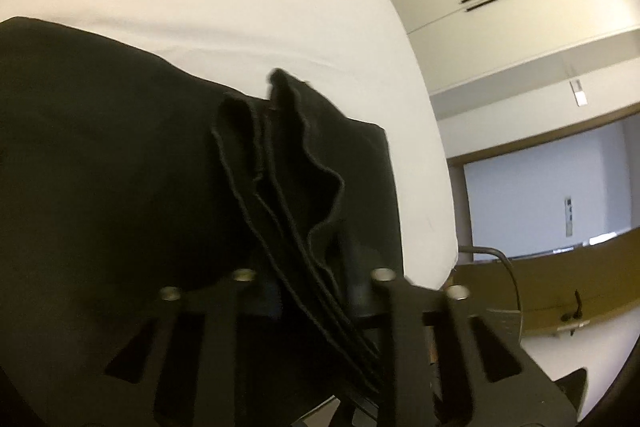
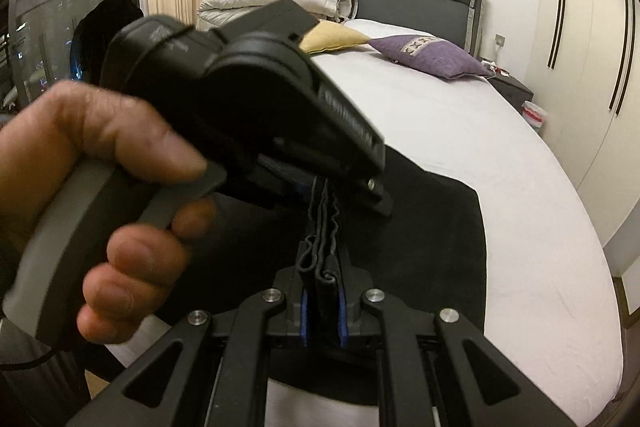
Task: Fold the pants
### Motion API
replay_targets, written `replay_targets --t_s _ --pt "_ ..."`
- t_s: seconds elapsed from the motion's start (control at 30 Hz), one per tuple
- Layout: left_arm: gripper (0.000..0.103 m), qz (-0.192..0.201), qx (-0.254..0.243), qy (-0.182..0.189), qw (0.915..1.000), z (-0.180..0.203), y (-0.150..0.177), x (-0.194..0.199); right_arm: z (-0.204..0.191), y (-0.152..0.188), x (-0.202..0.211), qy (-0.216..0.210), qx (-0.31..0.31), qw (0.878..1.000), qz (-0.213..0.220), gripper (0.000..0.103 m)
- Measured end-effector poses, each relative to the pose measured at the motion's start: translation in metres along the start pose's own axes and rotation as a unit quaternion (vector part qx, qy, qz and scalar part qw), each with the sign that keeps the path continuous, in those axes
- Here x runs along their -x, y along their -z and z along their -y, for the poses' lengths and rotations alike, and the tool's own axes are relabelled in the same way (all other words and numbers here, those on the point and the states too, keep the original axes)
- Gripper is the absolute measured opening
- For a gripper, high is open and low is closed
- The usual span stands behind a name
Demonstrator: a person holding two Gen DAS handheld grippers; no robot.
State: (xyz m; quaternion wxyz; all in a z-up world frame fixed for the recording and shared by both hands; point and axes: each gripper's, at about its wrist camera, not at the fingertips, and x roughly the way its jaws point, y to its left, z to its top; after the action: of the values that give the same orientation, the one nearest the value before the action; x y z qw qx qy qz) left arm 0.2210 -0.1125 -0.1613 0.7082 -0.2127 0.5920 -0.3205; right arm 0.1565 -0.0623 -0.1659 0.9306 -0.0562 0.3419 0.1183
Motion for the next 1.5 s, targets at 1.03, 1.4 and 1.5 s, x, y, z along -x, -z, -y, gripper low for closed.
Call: replay_targets --t_s 1.03,1.4,1.5 --pt "0.008 0.051 0.013 -0.081 0.9953 -0.116 0.02 0.064 -0.102 -0.031 -0.063 -0.093 0.105 0.989 -0.042 0.014" --pt "0.057 0.117 0.003 -0.192 0.9745 -0.12 0.028 0.127 0.0 -0.031 -0.023 -0.205 -0.04 0.975 -0.073 0.039" --pt "0.057 0.148 -0.015 -0.195 0.9694 -0.101 0.03 0.144 0.063 -0.043 -0.02 -0.212 -0.116 0.969 -0.055 0.039"
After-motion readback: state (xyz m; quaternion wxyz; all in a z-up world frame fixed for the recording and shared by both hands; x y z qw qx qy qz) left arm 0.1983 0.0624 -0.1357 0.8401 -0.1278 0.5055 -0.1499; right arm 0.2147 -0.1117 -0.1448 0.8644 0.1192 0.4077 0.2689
